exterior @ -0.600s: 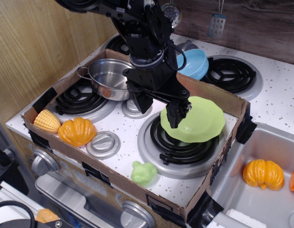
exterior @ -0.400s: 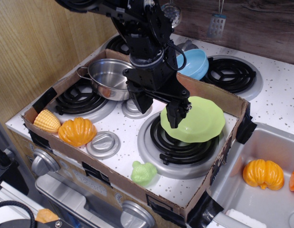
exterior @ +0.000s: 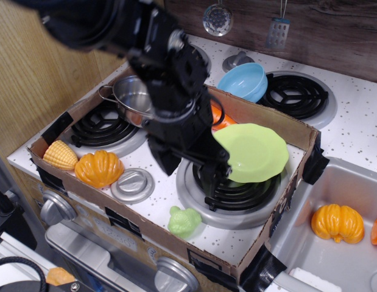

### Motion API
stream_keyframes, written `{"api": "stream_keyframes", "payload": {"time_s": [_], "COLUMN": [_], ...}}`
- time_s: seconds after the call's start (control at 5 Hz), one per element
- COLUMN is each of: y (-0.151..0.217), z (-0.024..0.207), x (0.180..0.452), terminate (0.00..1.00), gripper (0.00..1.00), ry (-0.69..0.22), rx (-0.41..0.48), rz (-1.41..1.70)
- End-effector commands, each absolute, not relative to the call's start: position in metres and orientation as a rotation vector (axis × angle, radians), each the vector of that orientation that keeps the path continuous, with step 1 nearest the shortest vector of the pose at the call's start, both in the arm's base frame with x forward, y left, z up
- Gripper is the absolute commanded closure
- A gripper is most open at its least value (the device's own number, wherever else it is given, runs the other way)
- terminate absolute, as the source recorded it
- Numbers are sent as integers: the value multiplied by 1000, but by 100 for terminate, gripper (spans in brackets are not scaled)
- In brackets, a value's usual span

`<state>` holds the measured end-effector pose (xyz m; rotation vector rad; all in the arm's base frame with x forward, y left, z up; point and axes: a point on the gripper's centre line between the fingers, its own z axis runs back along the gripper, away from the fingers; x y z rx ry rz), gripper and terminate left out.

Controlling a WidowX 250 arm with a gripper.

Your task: Put broccoli in pot

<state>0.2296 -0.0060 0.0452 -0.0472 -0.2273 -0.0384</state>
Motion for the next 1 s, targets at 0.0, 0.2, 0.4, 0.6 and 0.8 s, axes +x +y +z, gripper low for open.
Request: {"api": "stream_keyframes", "payload": {"time_s": [0.0, 0.2, 0.4, 0.6, 0.8], "y": [-14, -16, -15, -10, -6], "z": [47, 37, 28, 26, 27], "x": [197, 192, 191, 194, 199], "terminate": [0, 0, 0, 0, 0], "gripper": [0, 0, 0, 0, 0], "ry": [-254, -260, -267, -272, -274], "rx": [-45, -58, -63, -57, -48], "rz": [20, 32, 35, 18, 5]}}
